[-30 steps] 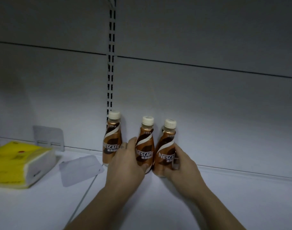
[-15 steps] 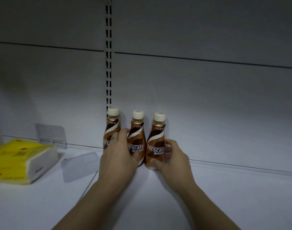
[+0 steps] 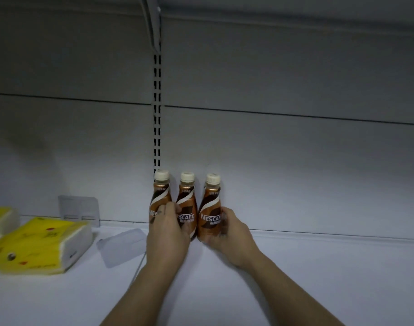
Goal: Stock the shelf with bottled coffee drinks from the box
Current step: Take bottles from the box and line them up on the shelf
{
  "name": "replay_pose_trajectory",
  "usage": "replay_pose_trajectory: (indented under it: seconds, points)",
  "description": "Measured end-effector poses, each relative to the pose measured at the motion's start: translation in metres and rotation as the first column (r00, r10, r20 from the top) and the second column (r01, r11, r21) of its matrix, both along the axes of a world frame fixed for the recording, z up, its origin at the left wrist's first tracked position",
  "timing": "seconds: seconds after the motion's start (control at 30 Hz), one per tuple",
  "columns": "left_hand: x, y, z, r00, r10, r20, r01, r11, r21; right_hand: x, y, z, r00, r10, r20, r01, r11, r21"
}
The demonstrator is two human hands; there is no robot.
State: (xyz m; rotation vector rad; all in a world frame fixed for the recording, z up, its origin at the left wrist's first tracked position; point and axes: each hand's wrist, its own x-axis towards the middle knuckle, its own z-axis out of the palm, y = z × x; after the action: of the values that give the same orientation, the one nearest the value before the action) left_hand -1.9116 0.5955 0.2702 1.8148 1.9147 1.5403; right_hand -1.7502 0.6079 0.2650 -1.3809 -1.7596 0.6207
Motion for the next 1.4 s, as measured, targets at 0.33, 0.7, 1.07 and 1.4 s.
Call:
replay_pose_trajectory:
  seconds: [0.33,0.7,1.07,1.4]
  points:
    - [0.069,-0.042,0.005,0.849,-0.352,-0.394,0.359,0.932,-0.058,0.09,-0.088,0.043,0.835,-0.346,0.427,0.321,0.938,0.13]
    - [0.281,-0.152,0.006,0.393,-0.757,-0.523,0.794,0.566,-0.222,0.271,-0.293,0.014,0.469,-0.69,0.551,0.765,0.63,0.137]
    - [0.43,-0.291,-0.071,-0.108,-0.836,-0.539,0.849,0.205,-0.488,0.349,-0.482,-0.075,0.241,-0.756,0.609,0.969,0.222,-0.108]
    - [0.489,-0.356,-0.156,-0.385,-0.833,-0.397,0.677,0.037,-0.735,0.372,-0.565,-0.167,0.197,-0.741,0.642,0.903,-0.118,-0.413]
